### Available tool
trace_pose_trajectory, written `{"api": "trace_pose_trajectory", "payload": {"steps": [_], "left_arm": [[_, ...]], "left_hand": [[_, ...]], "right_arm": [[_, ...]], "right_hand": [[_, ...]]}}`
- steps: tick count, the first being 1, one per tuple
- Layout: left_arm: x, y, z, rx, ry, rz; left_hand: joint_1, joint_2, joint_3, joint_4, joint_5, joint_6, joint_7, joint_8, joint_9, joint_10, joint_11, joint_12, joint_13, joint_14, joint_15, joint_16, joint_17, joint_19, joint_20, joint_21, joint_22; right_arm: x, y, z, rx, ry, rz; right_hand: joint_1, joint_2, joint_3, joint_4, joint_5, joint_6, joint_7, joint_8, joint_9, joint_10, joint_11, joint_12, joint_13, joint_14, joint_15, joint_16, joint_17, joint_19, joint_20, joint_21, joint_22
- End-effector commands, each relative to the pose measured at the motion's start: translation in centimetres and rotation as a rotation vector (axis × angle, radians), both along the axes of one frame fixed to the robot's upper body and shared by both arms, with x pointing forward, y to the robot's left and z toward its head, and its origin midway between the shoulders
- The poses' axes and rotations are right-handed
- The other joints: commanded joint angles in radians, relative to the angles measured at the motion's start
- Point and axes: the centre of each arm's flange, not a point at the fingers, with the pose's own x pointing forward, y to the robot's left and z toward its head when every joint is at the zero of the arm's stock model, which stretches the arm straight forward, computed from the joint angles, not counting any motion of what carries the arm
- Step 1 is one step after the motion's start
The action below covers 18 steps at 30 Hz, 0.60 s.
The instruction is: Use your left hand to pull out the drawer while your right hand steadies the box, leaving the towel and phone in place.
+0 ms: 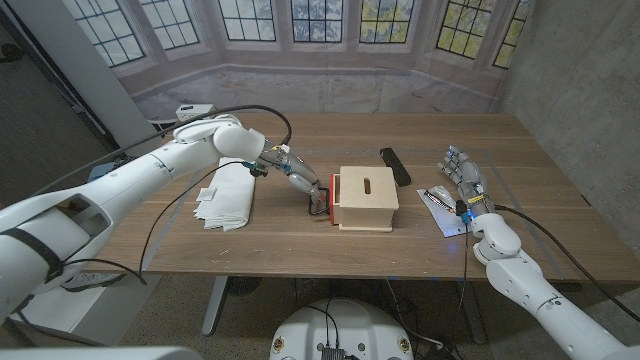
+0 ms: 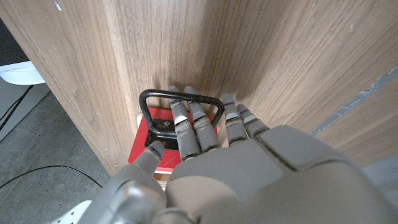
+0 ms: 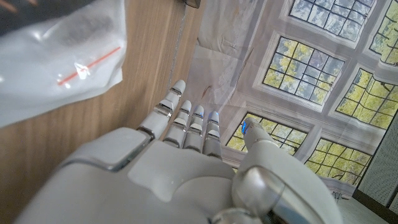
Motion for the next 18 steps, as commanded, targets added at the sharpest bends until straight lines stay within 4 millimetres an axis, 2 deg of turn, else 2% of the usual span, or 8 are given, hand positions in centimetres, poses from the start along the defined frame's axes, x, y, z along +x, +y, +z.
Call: {"api": "trace_pose_trajectory", "payload": {"steps": [1, 18], "left_arm": [[0.0, 0.8, 0.3, 0.003, -0.010, 0.017], [-0.3, 2.1, 0.6, -0.012, -0.031, 0.044]], "left_hand": [[-0.009, 0.007, -0.001, 0.000, 0.001, 0.011, -0.002, -0.001, 0.002, 0.011, -0.004, -0.002, 0.006, 0.008, 0.002, 0.005, 0.005, 0.000, -0.006, 0.005, 0.002], [-0.008, 0.008, -0.003, -0.001, 0.002, 0.012, -0.004, -0.004, 0.003, 0.011, -0.006, -0.007, 0.007, 0.008, 0.001, 0.004, 0.005, -0.004, -0.007, 0.004, 0.002]], "right_arm": [[0.3, 0.5, -0.2, 0.006, 0.004, 0.001], [0.6, 1.0, -0.3, 0.012, 0.012, 0.003]], "right_hand": [[0.014, 0.003, 0.003, -0.002, 0.006, 0.007, 0.002, 0.001, 0.005, 0.004, 0.000, 0.002, 0.002, 0.008, 0.002, 0.004, 0.005, -0.001, -0.002, 0.004, 0.003], [0.015, 0.004, 0.004, -0.001, 0.006, 0.008, 0.004, 0.001, 0.005, 0.007, 0.002, 0.003, 0.003, 0.009, 0.001, 0.005, 0.005, -0.001, -0.003, 0.004, 0.003]]}}
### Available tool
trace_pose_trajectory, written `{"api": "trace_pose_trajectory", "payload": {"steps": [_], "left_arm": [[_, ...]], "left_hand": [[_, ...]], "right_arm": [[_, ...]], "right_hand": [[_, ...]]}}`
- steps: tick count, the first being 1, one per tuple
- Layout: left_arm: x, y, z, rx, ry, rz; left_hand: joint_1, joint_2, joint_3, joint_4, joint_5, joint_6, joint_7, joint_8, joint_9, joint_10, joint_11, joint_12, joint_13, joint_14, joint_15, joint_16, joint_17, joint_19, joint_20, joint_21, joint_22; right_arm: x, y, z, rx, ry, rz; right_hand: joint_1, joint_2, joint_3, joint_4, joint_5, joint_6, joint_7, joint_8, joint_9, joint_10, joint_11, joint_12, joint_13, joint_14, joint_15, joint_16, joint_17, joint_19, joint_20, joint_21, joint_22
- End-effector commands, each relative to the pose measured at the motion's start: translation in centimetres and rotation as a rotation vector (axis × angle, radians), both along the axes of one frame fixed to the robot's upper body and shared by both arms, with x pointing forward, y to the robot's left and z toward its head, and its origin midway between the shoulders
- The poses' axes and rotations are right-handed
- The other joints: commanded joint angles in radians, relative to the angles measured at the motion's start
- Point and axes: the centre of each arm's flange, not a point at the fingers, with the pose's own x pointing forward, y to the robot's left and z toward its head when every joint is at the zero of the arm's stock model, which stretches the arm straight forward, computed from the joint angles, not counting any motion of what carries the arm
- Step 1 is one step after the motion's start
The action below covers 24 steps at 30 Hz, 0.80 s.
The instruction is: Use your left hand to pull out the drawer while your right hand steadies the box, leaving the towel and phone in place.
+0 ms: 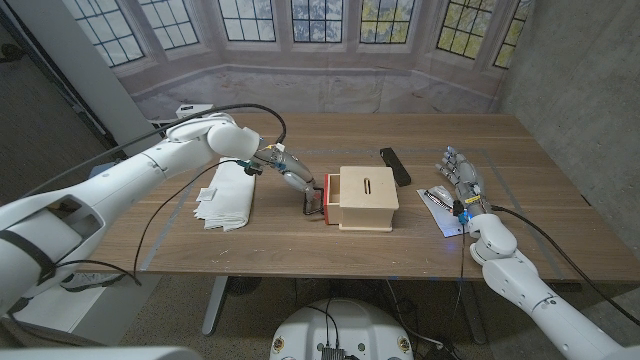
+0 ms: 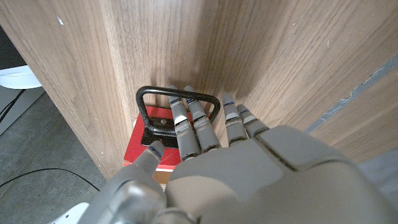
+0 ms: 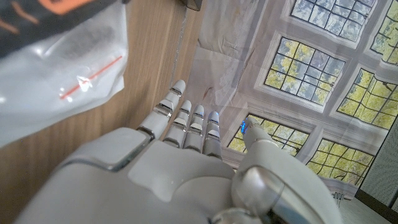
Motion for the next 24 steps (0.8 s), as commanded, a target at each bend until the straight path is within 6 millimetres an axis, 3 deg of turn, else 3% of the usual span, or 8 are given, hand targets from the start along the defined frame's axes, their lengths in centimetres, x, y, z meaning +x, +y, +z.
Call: {"api": "trace_pose_trajectory", "payload": {"steps": [1, 24], "left_arm": [[-0.2, 0.9, 0.2, -0.016, -0.017, 0.020], [-0.8, 2.3, -1.0, -0.027, -0.013, 0.054]], "left_hand": [[-0.008, 0.008, -0.003, -0.001, 0.002, 0.007, -0.001, -0.003, 0.003, 0.003, -0.003, -0.002, 0.002, 0.007, 0.000, 0.003, 0.005, -0.001, -0.003, 0.004, 0.002], [-0.007, 0.009, -0.003, -0.002, 0.002, 0.004, 0.000, -0.006, 0.003, 0.003, 0.000, -0.007, 0.003, 0.006, 0.001, 0.002, 0.005, -0.006, -0.003, 0.003, 0.001]], "right_arm": [[0.3, 0.4, -0.1, 0.004, 0.008, 0.002], [0.0, 0.8, -1.2, 0.029, 0.004, 0.001]], "right_hand": [[0.010, -0.002, 0.004, -0.001, 0.006, 0.005, 0.000, 0.002, 0.005, 0.005, 0.000, 0.003, 0.003, 0.009, 0.001, 0.005, 0.005, 0.000, -0.003, 0.004, 0.003], [0.011, -0.001, 0.006, 0.000, 0.007, 0.009, 0.002, 0.002, 0.005, 0.009, 0.002, 0.004, 0.003, 0.010, 0.000, 0.006, 0.006, 0.001, -0.003, 0.005, 0.003]]}}
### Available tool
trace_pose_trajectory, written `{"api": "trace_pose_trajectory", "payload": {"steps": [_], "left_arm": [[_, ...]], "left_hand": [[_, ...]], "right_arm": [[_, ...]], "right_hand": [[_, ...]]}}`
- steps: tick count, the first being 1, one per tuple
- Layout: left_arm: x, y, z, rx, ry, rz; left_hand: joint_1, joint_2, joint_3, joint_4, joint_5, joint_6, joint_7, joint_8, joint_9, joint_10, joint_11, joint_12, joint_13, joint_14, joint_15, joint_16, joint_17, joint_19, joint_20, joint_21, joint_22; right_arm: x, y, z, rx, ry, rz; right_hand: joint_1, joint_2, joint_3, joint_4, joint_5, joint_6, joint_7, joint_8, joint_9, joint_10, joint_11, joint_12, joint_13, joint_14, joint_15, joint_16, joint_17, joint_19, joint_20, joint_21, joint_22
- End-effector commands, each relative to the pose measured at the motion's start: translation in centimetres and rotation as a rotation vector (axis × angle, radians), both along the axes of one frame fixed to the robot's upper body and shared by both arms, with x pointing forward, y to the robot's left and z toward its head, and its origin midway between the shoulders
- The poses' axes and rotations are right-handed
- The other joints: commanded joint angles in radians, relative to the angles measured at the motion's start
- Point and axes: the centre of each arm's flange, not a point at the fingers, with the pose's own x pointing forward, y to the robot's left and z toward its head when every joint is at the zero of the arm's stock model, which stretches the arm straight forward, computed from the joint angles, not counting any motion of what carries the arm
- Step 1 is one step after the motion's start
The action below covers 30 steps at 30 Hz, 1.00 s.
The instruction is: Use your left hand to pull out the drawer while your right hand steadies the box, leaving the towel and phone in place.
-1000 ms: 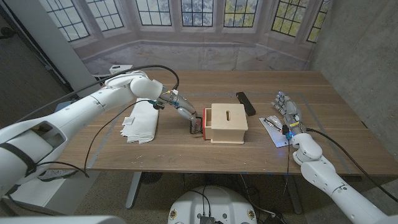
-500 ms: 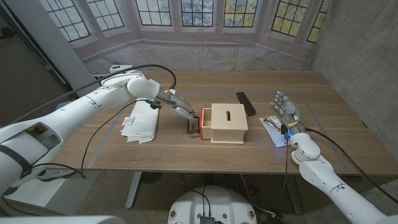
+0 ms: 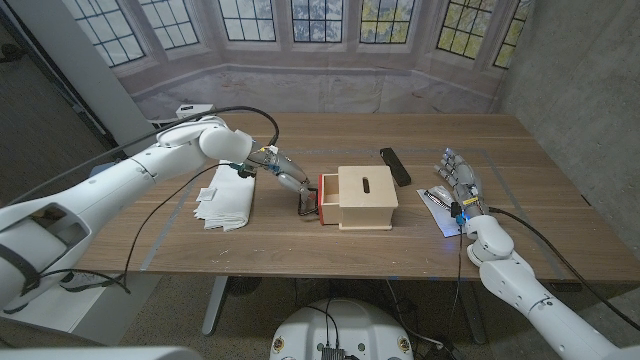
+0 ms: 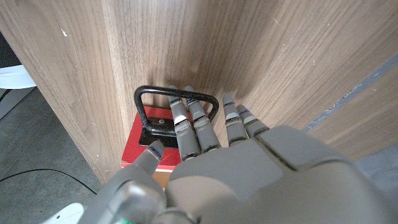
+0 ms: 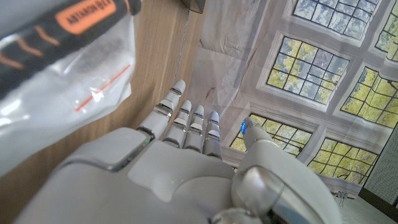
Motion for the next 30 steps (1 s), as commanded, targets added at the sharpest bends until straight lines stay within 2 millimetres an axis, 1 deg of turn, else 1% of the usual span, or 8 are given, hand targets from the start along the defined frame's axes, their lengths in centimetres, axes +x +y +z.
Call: {"api": "trace_pose_trajectory", "payload": {"steps": [1, 15, 25, 30], "left_arm": [[-0.3, 0.7, -0.4, 0.000, 0.000, 0.016], [-0.9, 1.8, -0.3, -0.007, 0.003, 0.046], [-1.0, 2.0, -0.3, -0.010, 0.008, 0.056], [-0.8, 2.0, -0.2, -0.009, 0.012, 0.058]], "left_hand": [[-0.007, 0.009, -0.004, -0.002, 0.002, 0.004, 0.001, -0.002, 0.003, 0.003, -0.001, -0.003, 0.003, 0.006, 0.000, 0.002, 0.005, -0.003, 0.000, 0.003, 0.001], [-0.006, 0.009, -0.004, -0.002, 0.002, 0.007, 0.001, -0.002, 0.003, 0.009, 0.001, -0.003, 0.003, 0.008, 0.000, 0.002, 0.005, -0.003, -0.001, 0.003, 0.001], [-0.006, 0.009, -0.005, -0.002, 0.002, 0.008, -0.001, -0.002, 0.004, 0.012, -0.001, -0.004, 0.004, 0.010, 0.000, 0.003, 0.005, -0.002, -0.001, 0.004, 0.001], [-0.006, 0.010, -0.005, -0.002, 0.002, 0.007, 0.001, -0.003, 0.004, 0.011, 0.000, -0.005, 0.004, 0.010, -0.002, 0.002, 0.005, -0.002, -0.001, 0.004, 0.001]], "right_arm": [[-0.1, 0.3, -0.6, 0.014, -0.001, 0.001], [0.2, 0.8, -0.4, 0.016, -0.003, 0.008], [0.4, 1.1, -0.2, 0.008, -0.003, 0.015], [-0.2, 1.6, 0.5, -0.052, -0.007, 0.002]], "right_hand": [[0.010, -0.001, 0.006, 0.000, 0.007, 0.009, 0.002, 0.002, 0.005, 0.009, 0.003, 0.004, 0.003, 0.010, 0.001, 0.007, 0.006, 0.001, -0.003, 0.005, 0.003], [0.008, -0.002, 0.006, 0.003, 0.007, 0.009, 0.003, 0.002, 0.005, 0.010, 0.005, 0.004, 0.003, 0.012, 0.003, 0.008, 0.007, 0.001, -0.004, 0.004, 0.003], [0.007, -0.002, 0.006, 0.004, 0.007, 0.009, 0.002, 0.002, 0.005, 0.010, 0.005, 0.003, 0.003, 0.012, 0.002, 0.009, 0.008, 0.001, -0.005, 0.004, 0.003], [0.007, -0.002, 0.006, 0.004, 0.007, 0.010, 0.003, 0.002, 0.005, 0.010, 0.002, 0.003, 0.003, 0.011, 0.001, 0.008, 0.008, 0.001, -0.005, 0.005, 0.003]]}}
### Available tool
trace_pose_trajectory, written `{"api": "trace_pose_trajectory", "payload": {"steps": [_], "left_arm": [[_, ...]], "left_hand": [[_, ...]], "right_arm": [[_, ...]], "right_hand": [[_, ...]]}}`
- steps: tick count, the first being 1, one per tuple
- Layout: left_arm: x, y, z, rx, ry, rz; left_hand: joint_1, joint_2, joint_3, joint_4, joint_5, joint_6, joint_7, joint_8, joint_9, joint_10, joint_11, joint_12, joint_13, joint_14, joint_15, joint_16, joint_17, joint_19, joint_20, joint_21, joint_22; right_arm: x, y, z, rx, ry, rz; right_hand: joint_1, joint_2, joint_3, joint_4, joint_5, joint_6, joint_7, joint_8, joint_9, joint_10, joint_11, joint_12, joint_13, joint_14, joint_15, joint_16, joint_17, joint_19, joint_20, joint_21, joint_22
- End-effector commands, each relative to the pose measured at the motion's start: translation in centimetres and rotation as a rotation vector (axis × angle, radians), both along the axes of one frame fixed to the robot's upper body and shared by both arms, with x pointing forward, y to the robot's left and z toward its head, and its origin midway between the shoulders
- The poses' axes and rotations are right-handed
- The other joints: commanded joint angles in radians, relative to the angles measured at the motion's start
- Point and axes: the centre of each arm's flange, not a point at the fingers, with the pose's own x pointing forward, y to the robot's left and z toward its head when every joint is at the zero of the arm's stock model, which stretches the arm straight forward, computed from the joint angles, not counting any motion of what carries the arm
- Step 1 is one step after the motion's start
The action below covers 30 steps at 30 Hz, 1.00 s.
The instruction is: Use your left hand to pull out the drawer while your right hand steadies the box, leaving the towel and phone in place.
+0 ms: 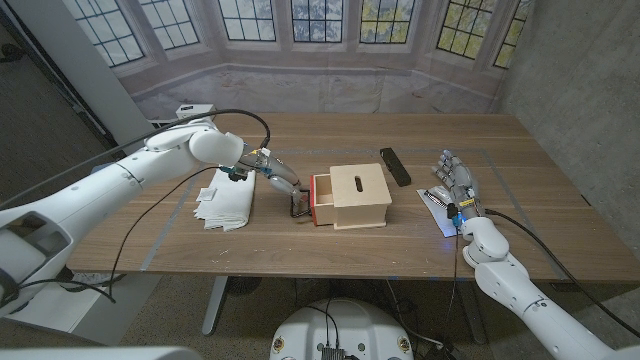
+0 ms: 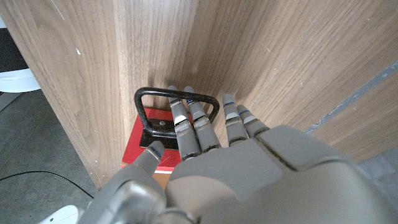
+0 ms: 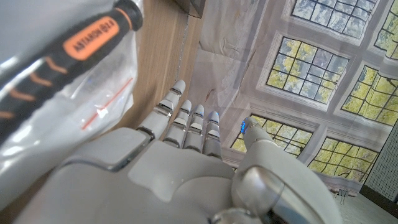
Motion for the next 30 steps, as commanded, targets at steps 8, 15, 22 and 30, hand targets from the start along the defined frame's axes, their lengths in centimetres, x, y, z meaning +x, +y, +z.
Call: {"api": "trace_pose_trajectory", "payload": {"steps": [8, 15, 22, 30], "left_arm": [[-0.1, 0.1, 0.3, 0.004, 0.009, 0.010], [-0.4, 0.1, 0.5, 0.005, 0.012, 0.020], [-0.8, 0.1, 0.8, 0.010, 0.019, 0.036], [-1.1, 0.3, 1.5, 0.017, 0.031, 0.058]], "left_hand": [[-0.005, 0.010, -0.002, 0.000, 0.003, 0.006, 0.000, -0.004, 0.004, 0.012, -0.001, -0.002, 0.004, 0.010, -0.002, 0.002, 0.005, -0.002, -0.002, 0.004, 0.001], [-0.005, 0.010, -0.002, 0.000, 0.003, 0.006, 0.000, -0.004, 0.004, 0.011, -0.002, -0.004, 0.005, 0.012, -0.001, 0.002, 0.005, -0.002, -0.001, 0.005, 0.001], [-0.004, 0.010, -0.001, -0.001, 0.003, 0.006, 0.000, -0.004, 0.004, 0.011, -0.001, -0.005, 0.005, 0.013, -0.004, 0.002, 0.005, -0.002, -0.001, 0.005, 0.001], [-0.003, 0.011, -0.001, -0.001, 0.003, 0.005, -0.002, -0.005, 0.004, 0.016, -0.003, -0.004, 0.005, 0.016, -0.005, 0.003, 0.004, -0.001, -0.002, 0.005, 0.000]], "right_arm": [[-2.5, 2.0, 3.0, -0.226, -0.027, -0.049], [-3.7, 3.0, 4.5, -0.323, -0.051, -0.080], [-4.5, 3.7, 5.6, -0.417, -0.054, -0.120], [-4.4, 3.9, 5.8, -0.421, -0.057, -0.127]], "right_hand": [[0.007, -0.005, 0.005, 0.004, 0.006, 0.009, 0.003, 0.002, 0.005, 0.004, -0.002, 0.002, 0.003, 0.002, -0.002, 0.001, 0.003, 0.000, -0.003, 0.004, 0.003], [0.009, -0.006, 0.005, 0.002, 0.006, 0.007, 0.002, 0.001, 0.005, 0.001, -0.007, 0.001, 0.003, -0.001, -0.001, -0.001, 0.002, -0.003, -0.003, 0.003, 0.003], [0.011, -0.008, 0.005, -0.001, 0.006, 0.006, 0.000, 0.001, 0.005, 0.000, -0.009, 0.001, 0.003, -0.004, 0.001, -0.002, 0.000, -0.004, -0.001, 0.003, 0.003], [0.012, -0.009, 0.005, -0.002, 0.006, 0.005, 0.000, 0.000, 0.005, -0.002, -0.008, 0.000, 0.003, -0.005, 0.003, -0.003, 0.000, -0.007, 0.002, 0.001, 0.003]]}}
